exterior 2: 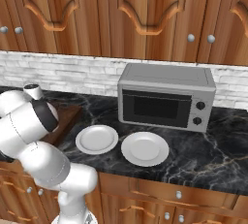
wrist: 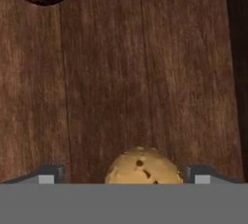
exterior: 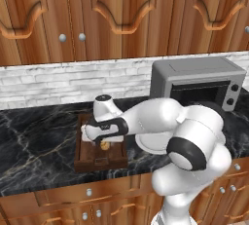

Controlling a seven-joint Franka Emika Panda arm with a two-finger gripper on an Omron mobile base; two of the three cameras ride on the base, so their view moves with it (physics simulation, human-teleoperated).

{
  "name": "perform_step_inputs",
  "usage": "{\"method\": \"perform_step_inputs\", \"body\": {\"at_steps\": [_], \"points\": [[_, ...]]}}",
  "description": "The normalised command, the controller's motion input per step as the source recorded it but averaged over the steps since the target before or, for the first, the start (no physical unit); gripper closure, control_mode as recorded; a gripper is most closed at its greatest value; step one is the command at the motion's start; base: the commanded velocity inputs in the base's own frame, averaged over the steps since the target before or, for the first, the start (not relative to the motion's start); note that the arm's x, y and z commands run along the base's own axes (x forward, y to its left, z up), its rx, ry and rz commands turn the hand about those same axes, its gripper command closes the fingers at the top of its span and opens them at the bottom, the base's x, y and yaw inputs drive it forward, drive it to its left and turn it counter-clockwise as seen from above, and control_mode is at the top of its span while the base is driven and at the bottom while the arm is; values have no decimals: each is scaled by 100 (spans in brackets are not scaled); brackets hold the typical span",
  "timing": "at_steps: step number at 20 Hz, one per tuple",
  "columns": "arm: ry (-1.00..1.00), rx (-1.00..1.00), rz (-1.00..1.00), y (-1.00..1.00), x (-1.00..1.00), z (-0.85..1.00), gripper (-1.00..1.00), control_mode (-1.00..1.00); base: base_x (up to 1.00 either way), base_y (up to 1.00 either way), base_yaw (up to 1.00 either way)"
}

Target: Move the dessert items from the plates to the tray.

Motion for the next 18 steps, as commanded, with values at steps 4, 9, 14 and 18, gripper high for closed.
{"method": "perform_step_inputs", "body": {"at_steps": [4, 9, 14, 18], "points": [[-1, 0, 0, -4, -28, 23, -100, -100, 0, 0, 0], [-3, 0, 0, -26, -36, 23, -100, -100, 0, 0, 0], [0, 0, 0, -28, -25, 88, -100, -100, 0, 0, 0], [-8, 0, 0, 0, -39, 95, -100, -100, 0, 0, 0]]}}
